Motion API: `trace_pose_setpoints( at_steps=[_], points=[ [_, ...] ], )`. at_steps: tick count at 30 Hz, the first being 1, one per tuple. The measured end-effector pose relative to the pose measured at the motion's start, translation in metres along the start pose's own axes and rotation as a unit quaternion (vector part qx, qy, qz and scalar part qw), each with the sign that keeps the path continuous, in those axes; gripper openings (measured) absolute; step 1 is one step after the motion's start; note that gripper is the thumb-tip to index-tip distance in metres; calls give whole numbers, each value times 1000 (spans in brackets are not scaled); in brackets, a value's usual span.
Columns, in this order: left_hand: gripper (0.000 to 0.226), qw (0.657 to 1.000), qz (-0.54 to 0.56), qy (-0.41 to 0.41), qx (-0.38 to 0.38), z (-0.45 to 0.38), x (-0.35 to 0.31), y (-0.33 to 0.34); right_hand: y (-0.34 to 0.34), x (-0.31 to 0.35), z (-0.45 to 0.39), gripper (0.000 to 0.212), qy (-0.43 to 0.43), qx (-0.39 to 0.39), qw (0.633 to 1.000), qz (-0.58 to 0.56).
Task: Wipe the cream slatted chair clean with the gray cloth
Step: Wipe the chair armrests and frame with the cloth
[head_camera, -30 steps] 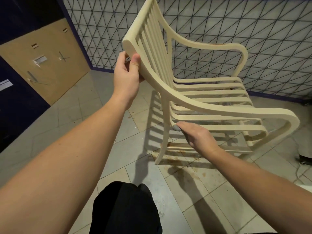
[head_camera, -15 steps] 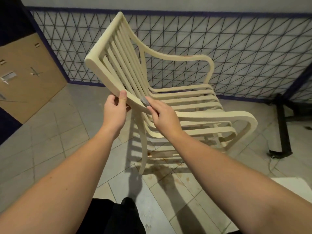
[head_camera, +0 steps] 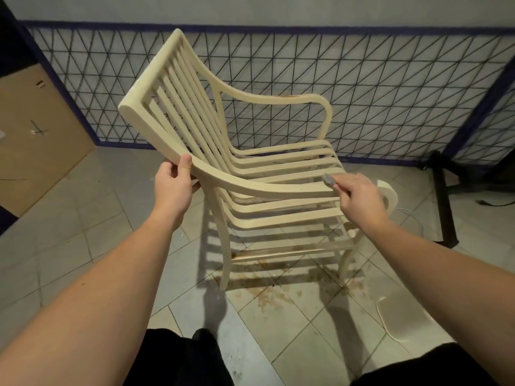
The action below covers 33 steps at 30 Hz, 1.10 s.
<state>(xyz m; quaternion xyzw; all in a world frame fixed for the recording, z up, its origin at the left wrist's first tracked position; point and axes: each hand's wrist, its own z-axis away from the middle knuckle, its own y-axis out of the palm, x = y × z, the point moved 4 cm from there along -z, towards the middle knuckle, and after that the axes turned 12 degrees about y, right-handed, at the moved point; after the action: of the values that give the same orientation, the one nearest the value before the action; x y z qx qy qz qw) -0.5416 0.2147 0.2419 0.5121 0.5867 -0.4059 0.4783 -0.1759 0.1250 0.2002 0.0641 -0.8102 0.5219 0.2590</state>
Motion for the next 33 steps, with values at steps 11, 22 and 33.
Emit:
trace_pose_setpoints(
  at_steps=[11, 22, 33],
  points=[
    [29, 1000, 3, -17, 15, -1, -3, -3, 74, 194, 22, 28, -317, -27, 948, -21],
    [25, 999, -7, -21, 31, -4, -2, -4, 8, 8, 14, 6, -94, 80, 992, 39],
    [27, 1000, -3, -19, 13, -1, 2, 1, -44, -43, 2, 21, 137, -55, 987, -65]
  ],
)
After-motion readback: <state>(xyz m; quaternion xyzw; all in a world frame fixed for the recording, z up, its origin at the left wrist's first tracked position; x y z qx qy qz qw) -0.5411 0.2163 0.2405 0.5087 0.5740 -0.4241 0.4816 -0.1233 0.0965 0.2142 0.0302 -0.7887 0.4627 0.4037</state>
